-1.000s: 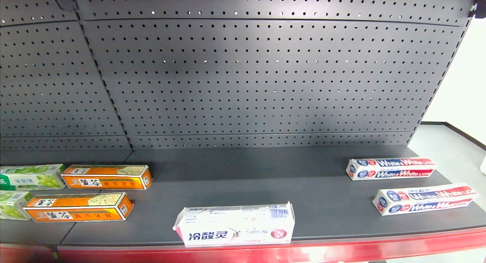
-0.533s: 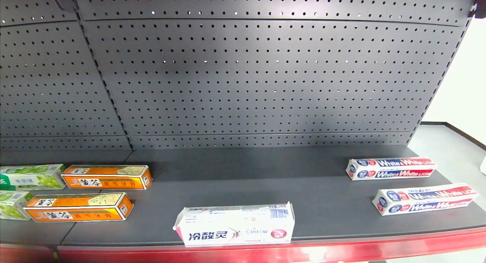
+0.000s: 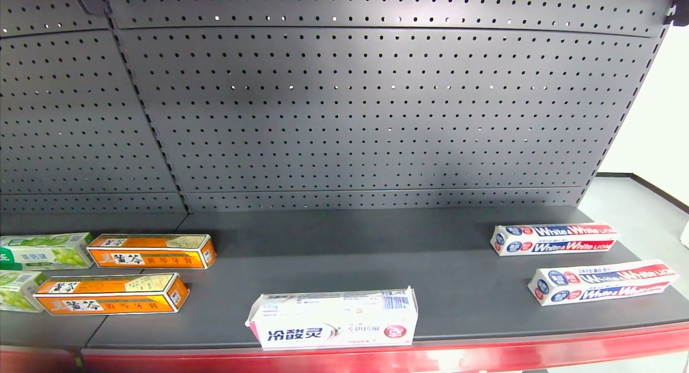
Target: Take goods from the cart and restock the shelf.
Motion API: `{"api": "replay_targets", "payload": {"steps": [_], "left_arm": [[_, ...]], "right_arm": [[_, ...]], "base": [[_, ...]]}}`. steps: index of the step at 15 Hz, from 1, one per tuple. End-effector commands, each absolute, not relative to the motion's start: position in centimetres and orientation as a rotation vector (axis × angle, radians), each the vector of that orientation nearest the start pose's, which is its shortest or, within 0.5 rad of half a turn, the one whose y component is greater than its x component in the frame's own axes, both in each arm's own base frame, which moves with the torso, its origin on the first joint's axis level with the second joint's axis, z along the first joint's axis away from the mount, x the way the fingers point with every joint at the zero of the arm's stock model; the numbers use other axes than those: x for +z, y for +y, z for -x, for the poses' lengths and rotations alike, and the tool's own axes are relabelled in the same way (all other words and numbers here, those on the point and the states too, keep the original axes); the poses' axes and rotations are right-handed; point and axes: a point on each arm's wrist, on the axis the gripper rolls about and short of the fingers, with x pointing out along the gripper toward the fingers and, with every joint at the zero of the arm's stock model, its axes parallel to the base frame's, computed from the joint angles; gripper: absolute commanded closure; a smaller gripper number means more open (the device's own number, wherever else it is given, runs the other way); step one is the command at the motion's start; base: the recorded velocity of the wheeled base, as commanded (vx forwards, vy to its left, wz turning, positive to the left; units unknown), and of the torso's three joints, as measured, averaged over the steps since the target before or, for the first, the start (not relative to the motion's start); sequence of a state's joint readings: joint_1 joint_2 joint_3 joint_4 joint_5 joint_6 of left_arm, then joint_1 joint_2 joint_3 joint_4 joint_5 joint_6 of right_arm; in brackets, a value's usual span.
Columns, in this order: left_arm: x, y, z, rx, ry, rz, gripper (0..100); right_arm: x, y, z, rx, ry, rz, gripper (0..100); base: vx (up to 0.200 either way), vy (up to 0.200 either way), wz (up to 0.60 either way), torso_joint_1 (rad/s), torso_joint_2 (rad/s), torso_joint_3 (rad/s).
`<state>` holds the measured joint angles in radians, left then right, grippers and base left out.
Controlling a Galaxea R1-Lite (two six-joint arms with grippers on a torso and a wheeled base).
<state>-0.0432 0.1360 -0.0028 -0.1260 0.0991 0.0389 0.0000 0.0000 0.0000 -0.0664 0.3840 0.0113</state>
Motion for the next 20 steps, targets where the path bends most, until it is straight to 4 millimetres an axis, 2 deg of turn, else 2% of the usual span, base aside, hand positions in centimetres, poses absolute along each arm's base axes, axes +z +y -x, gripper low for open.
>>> {"api": "replay_targets", "payload": {"steps": [1, 2, 3, 4, 8, 10, 12, 14, 17, 20], "left_arm": [[8.7, 0.3, 1.7, 0.059, -0.027, -0.053, 0], [8.5, 0.3, 1.7, 0.056, -0.007, -0.068, 0], [8.3, 0.3, 1.7, 0.055, 0.010, -0.079, 0], [8.3, 0.3, 1.7, 0.053, 0.008, -0.079, 0], [8.3, 0.1, 1.7, -0.016, 0.009, -0.082, 0], [8.3, 0.0, 1.7, -0.079, 0.008, -0.061, 0], [8.3, -0.1, 1.7, -0.125, 0.013, -0.038, 0], [8.3, -0.2, 1.8, -0.152, 0.017, -0.033, 0], [8.3, -0.2, 1.9, -0.161, 0.031, -0.009, 0], [8.3, -0.2, 1.8, -0.154, 0.032, 0.058, 0]], "right_arm": [[8.2, 0.9, 2.5, 0.393, -0.063, 0.004, 100], [8.1, 0.9, 2.4, 0.382, -0.039, 0.006, 100], [9.4, 0.8, 2.3, 0.323, -0.039, -0.014, 100], [11.6, 0.7, 2.2, 0.274, -0.054, -0.074, 100], [13.1, 0.6, 1.9, 0.322, -0.037, -0.056, 100], [14.5, 0.6, 1.6, 0.346, -0.031, -0.056, 100], [16.4, 0.5, 1.2, 0.388, -0.037, -0.056, 100], [19.1, 0.6, 0.0, 0.426, -0.022, -0.058, 100], [20.8, 0.9, -1.6, 0.468, 0.014, -0.007, 100], [20.6, 1.3, -2.9, 0.517, 0.066, 0.053, 100]], "base": [[0.000, 0.000, 0.00, 0.000, 0.00, 0.000], [0.000, 0.000, 0.00, 0.000, 0.00, 0.000], [0.000, 0.000, 0.00, 0.000, 0.00, 0.000], [0.000, 0.000, 0.00, 0.000, 0.00, 0.000], [0.000, 0.000, 0.00, 0.000, 0.00, 0.000], [0.000, 0.000, 0.00, 0.000, 0.00, 0.000], [0.000, 0.000, 0.00, 0.000, 0.00, 0.000], [0.000, 0.000, 0.00, 0.000, 0.00, 0.000], [0.000, 0.000, 0.00, 0.000, 0.00, 0.000], [0.000, 0.000, 0.00, 0.000, 0.00, 0.000]]}}
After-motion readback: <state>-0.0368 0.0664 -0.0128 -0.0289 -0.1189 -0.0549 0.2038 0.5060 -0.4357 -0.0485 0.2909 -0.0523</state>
